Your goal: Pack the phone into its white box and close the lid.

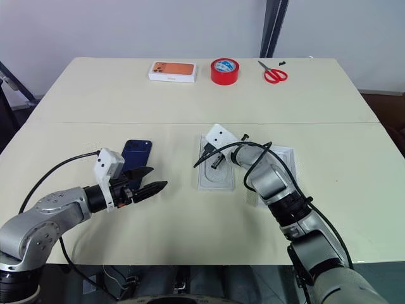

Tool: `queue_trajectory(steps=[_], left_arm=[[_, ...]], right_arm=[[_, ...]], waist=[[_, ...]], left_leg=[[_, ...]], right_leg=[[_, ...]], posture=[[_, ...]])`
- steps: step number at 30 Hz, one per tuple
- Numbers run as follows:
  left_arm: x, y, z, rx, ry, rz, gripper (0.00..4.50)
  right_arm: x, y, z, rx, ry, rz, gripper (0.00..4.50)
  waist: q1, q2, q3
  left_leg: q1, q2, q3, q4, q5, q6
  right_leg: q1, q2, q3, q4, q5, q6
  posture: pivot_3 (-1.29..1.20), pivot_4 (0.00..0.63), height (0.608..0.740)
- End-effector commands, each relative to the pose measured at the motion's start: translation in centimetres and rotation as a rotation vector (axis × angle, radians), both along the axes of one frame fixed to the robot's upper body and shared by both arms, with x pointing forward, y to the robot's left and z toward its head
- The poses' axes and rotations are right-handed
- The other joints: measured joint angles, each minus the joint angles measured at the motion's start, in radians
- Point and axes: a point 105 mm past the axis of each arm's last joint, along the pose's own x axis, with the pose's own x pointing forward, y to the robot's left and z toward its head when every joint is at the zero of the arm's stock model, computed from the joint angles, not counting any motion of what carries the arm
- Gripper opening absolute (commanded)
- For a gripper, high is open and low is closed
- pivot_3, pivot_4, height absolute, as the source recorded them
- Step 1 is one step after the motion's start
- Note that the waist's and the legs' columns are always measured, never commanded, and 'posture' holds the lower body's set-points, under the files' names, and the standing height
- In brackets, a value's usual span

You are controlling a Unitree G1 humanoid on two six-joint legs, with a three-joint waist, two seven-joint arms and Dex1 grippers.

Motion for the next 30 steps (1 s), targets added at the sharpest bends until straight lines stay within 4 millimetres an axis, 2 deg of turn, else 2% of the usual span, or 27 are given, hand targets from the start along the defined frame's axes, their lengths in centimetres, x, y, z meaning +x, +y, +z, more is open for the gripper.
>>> queue_trajectory(steps=[1, 12, 15, 19, 24, 27, 30], left_arm=[[-0.1, -0.1, 0.8, -0.001, -0.039, -0.006, 3.94], [-0.2, -0.6, 0.8, -0.011, -0.04, -0.012, 3.94], [-0.3, -0.6, 0.8, -0.013, -0.04, -0.009, 3.94], [-0.4, -0.7, 0.8, -0.016, -0.038, -0.006, 3.94], [-0.4, -0.7, 0.7, -0.02, -0.034, 0.001, 3.94], [-0.3, -0.4, 0.7, -0.021, -0.034, 0.011, 3.94], [-0.3, -0.3, 0.7, -0.022, -0.035, 0.017, 3.94]], right_arm=[[-1.1, 0.3, 1.6, 0.036, -0.003, 0.066, 0.04], [1.9, -0.2, 0.1, 0.005, -0.065, -0.087, 0.04], [2.8, -0.5, 0.3, 0.016, -0.093, -0.137, 0.04], [2.8, -0.3, 0.7, 0.036, -0.113, -0.134, 0.04], [1.8, 0.5, 1.7, 0.078, -0.124, -0.055, 0.04], [-0.5, 1.2, 2.0, 0.063, -0.099, 0.091, 0.04], [-2.5, 1.2, 1.6, 0.043, -0.043, 0.178, 0.04]], waist=[[0.0, 0.0, 0.0], [-0.002, 0.0, 0.0], [-0.002, 0.0, 0.0], [-0.001, 0.0, 0.0], [-0.002, 0.0, 0.0], [0.001, 0.0, 0.0], [0.001, 0.0, 0.0]], left_leg=[[0.0, 0.0, 0.0, 0.0, 0.0, 0.0], [0.0, 0.0, 0.0, 0.0, 0.0, 0.0], [0.0, 0.0, 0.0, 0.0, 0.0, -0.001], [0.0, 0.0, 0.0, 0.0, 0.0, -0.001], [0.0, 0.0, 0.0, 0.0, 0.0, 0.0], [0.0, 0.0, 0.0, 0.0, 0.0, 0.0], [0.0, 0.0, 0.0, 0.0, 0.0, 0.0]], right_leg=[[0.0, 0.0, 0.0, 0.0, 0.0, 0.0], [0.0, 0.0, 0.0, 0.0, 0.0, 0.0], [0.0, 0.0, 0.0, 0.0, 0.0, 0.0], [0.0, 0.0, 0.0, 0.0, 0.0, 0.0], [0.0, 0.0, 0.0, 0.0, 0.0, 0.0], [0.0, 0.0, 0.0, 0.0, 0.0, 0.0], [0.0, 0.0, 0.0, 0.0, 0.0, 0.0]], posture=[[0.0, 0.15, 0.725], [0.0, 0.15, 0.725], [0.0, 0.15, 0.725], [0.0, 0.15, 0.725], [0.0, 0.15, 0.725], [0.0, 0.15, 0.725], [0.0, 0.15, 0.725]])
